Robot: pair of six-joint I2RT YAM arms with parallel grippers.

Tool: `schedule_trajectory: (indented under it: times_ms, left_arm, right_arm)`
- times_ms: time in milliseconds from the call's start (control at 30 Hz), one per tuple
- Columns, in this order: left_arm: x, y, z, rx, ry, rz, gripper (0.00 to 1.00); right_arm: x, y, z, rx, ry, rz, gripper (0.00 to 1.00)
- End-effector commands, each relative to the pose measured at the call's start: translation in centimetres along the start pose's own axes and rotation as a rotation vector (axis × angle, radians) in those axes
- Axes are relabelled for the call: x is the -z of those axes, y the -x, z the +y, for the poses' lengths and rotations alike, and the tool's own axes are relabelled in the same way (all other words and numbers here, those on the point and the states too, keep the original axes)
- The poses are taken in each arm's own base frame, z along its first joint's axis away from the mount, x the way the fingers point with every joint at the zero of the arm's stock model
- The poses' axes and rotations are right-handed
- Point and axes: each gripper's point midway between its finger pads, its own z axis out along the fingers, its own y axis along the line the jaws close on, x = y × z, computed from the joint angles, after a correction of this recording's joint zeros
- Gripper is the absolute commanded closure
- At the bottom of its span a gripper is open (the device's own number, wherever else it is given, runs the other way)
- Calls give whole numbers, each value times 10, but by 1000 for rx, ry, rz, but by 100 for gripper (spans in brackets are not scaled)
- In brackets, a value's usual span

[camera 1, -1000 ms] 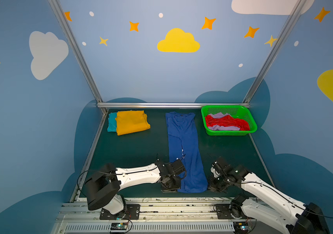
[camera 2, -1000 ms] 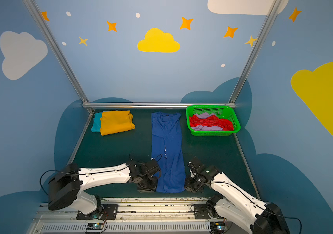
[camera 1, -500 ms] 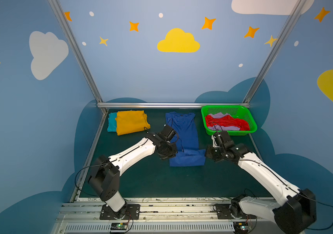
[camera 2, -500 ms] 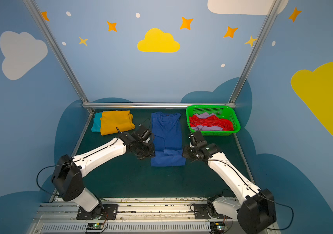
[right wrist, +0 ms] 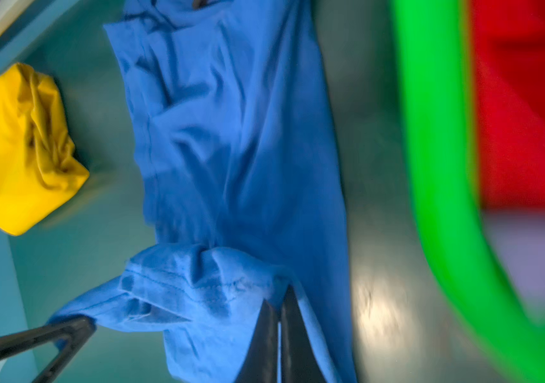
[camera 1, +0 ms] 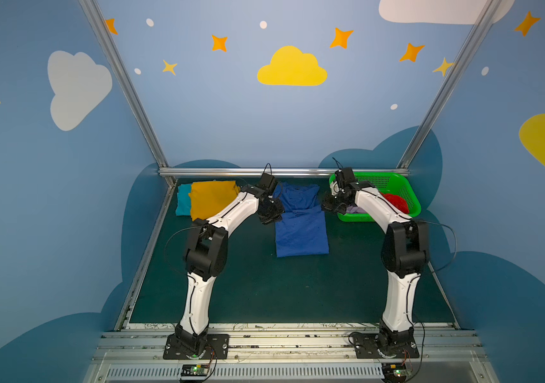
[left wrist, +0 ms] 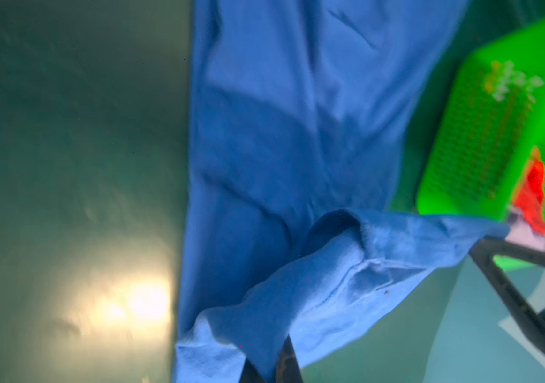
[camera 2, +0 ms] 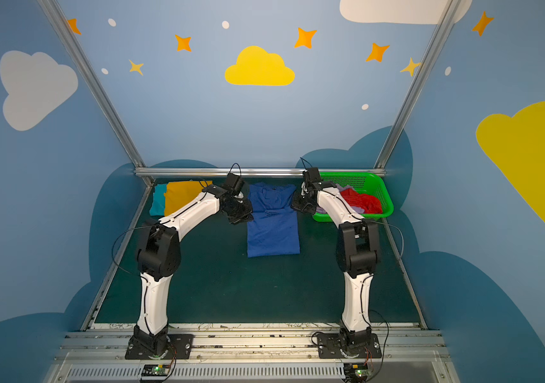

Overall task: Fold and stack the t-shirts
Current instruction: 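Fold the near end of the blue strip over toward its far end with both grippers, then draw both grippers back toward the robot over the folded blue shirt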

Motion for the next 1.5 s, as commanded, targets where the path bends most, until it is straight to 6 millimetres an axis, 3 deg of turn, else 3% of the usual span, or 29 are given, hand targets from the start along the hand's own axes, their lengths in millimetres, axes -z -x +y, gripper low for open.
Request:
schedule_trajectory:
  times_ms: [0,167,333,533,733,900,1033,1300,1367,1467]
  left_arm:
    - [-9,19,7,13,-12,14,96]
    - [-29,52,4,35,-62,6,95]
    - [-29,75,-7,9,-63,-25,94]
    - [-19,69,-14,-1,-64,-25,94]
    - [10,39,-26,-29,-71,-47,94]
    - [51,-2,-34,-80,-59,-89,94]
    - [71,-41,-25,-92,-43,-103,94]
    - [95,-113,-2,-86,-35,-125,93]
    - [96,-124,4,-81,-31,-128,93]
    - [94,-124,9,-62,-31,-148,93]
  right_arm:
    - [-22,-19,-12,-34,-6,152,100]
    - [-39,-7,-18,-45,-14,149,100]
    - [-42,4,-14,-45,-5,140,100]
    - [-23,8,-3,-32,19,111,100]
    - [24,-13,14,-10,60,63,100]
    - [71,-60,31,27,79,24,100]
    - [100,-102,37,51,73,-3,100]
    - [121,-189,21,23,72,14,100]
    - [125,-196,15,23,73,-11,100]
    - [128,-190,14,59,85,-75,100]
